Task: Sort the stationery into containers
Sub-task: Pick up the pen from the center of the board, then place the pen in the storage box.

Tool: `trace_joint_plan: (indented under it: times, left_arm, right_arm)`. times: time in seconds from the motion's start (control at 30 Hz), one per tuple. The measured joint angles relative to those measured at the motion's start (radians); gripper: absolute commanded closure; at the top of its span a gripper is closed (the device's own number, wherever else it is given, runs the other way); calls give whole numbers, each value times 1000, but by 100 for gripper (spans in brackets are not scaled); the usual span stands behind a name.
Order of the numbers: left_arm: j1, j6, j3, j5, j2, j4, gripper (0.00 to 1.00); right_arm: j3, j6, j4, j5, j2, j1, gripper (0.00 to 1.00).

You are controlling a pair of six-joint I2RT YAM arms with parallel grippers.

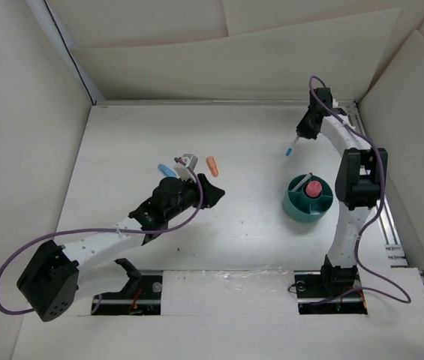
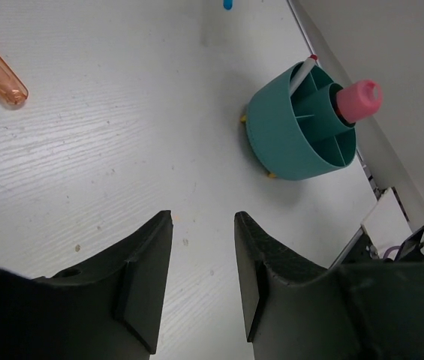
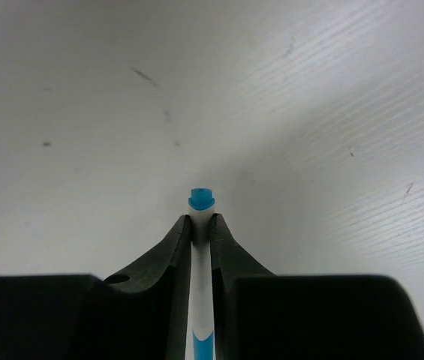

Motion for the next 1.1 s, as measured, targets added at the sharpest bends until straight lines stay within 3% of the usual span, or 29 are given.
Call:
trace_joint_plan:
  times: [0.2,0.37,0.7,0.83,1.1]
  left_arm:
    - [0,0,0,4,3,6,64]
    - [0,0,0,12,3,7,64]
    - [0,-16,0,34,4,27,64]
    - [-1,-22,0,34,0,28,64]
    - [-3,-26,-2,34,-27,23,64]
  right_arm:
    - [-3,1,61,-40,-143,0,100]
    - [-168,-5,142,-6,-359,6,100]
    - [-529,-56,255,360,-882,205,100]
    - [-625,-61,270,505,-952,267,100]
    - [-729,-55,253,721,-945,407,100]
